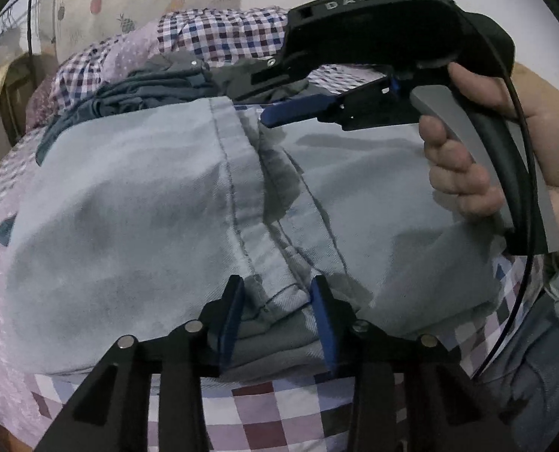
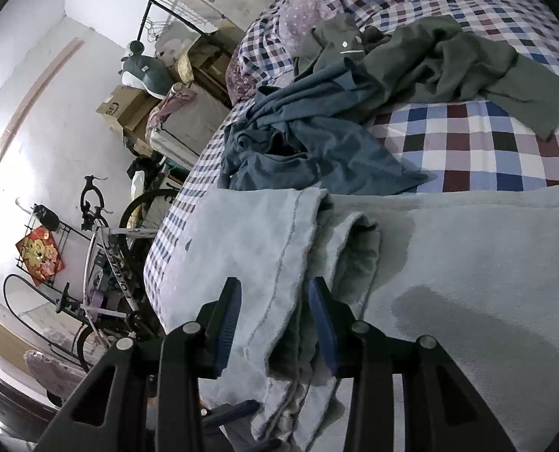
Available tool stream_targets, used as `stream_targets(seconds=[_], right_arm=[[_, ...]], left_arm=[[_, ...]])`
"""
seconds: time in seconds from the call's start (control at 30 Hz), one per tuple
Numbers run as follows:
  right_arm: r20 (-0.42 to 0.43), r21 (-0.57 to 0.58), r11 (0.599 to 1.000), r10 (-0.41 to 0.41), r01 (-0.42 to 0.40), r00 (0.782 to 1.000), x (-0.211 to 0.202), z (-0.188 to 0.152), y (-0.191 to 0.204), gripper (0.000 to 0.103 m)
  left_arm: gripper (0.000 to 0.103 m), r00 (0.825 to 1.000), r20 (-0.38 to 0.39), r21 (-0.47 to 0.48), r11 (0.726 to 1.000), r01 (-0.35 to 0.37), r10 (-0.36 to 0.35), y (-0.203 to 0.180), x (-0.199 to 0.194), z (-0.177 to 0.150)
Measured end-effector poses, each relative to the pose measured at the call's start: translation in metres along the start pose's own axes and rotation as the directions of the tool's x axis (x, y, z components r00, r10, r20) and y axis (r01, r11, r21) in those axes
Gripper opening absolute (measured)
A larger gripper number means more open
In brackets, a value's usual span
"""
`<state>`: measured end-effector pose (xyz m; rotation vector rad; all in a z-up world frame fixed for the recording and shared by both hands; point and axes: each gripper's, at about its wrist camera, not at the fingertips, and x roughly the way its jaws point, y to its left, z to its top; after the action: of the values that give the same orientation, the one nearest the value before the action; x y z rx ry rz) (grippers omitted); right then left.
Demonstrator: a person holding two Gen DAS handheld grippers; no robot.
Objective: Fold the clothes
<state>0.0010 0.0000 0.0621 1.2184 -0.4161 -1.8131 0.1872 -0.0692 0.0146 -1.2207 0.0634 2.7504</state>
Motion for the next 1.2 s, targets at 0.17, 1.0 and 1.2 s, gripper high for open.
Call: stream_targets(seconds=[0.17,1.0,1.2], right_arm=[[-0.003,-0.002,1.000,0.002,-0.002,1.000,0.001,-0.001,0.002,0.041],[-0.014,-0.070,0.991,-0.118,0.117,0.993,0.012,-0.010,0.018,0.000],[-0.093,0.004,0.983,-0.183,0.185,0.979,0.023,-0.023,-0.013,0.004]], left_arm=[[0.030,0.999,0.039,0.078,0.996,-0.040,0.037,-0.011,-0.006,-0.001],[0.010,0.997,0.014,0.009,0.998,0.069,-0.069,-0.002,-0.011,-0.003],[0.036,0.994,0.081,-0.062,0.995,0.079,-0.074,0.011,-0.029,0.002]])
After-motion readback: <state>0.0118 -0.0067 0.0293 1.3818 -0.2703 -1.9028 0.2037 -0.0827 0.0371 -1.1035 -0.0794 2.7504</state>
